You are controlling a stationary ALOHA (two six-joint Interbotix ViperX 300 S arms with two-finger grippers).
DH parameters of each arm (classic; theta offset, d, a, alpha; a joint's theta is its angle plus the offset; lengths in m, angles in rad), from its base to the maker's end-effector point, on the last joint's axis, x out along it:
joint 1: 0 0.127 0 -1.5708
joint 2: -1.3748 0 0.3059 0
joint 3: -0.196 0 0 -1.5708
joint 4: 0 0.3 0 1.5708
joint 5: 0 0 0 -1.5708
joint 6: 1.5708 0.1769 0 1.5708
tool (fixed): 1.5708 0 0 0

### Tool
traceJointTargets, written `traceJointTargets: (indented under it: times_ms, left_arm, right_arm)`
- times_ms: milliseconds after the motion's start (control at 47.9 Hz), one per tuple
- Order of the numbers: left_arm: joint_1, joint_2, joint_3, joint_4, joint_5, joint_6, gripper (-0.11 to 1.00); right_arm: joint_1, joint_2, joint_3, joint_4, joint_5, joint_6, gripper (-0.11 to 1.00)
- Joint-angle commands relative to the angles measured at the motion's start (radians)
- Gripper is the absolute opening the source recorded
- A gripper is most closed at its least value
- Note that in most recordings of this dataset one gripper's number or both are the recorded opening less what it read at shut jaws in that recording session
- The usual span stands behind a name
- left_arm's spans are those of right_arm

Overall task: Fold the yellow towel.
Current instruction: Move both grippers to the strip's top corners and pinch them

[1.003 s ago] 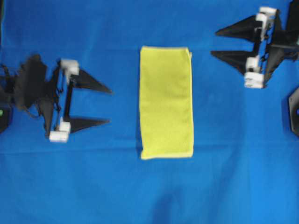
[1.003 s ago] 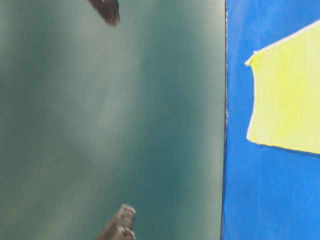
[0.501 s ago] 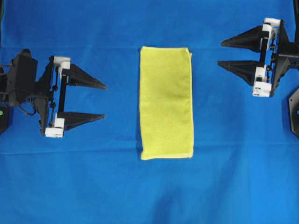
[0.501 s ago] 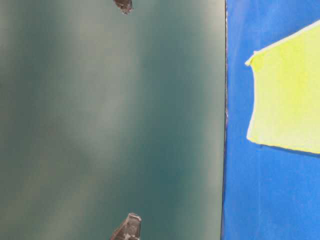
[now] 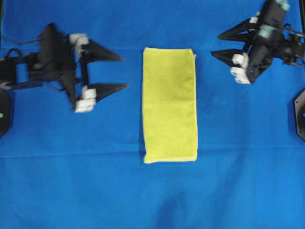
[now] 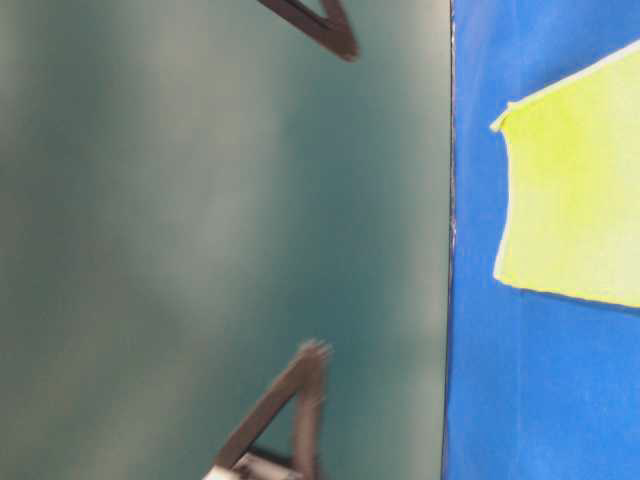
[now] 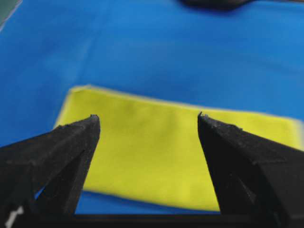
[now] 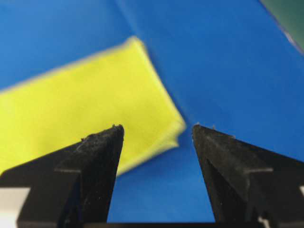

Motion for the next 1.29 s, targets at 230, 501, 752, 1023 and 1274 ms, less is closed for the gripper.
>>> traceJointTargets:
  times_ms: [230, 501, 752, 1023, 1274]
  left_arm:
    - [0.133, 0.298, -0.152, 0.000, -0.005, -0.002, 0.79]
    - [0.181, 0.468, -0.242, 0.000, -0.005, -0.002, 0.79]
    - [0.206, 0.545, -0.278, 0.000, 0.015, -0.003, 0.74]
    - [0.198, 0.552, -0.313, 0.000, 0.092, -0.002, 0.13]
    - [0.172, 0.555, -0.322, 0.000, 0.094, -0.002, 0.01]
  right_arm:
    - [-0.046, 0.304, -0.166, -0.009, 0.049, -0.009, 0.62]
    - [-0.046, 0.462, -0.239, -0.008, 0.049, -0.005, 0.63]
    - [-0.048, 0.529, -0.249, 0.009, 0.075, 0.005, 0.63]
    - [-0.017, 0.529, -0.249, 0.026, 0.114, -0.003, 0.28]
    - [-0.011, 0.529, -0.253, 0.026, 0.110, -0.003, 0.04]
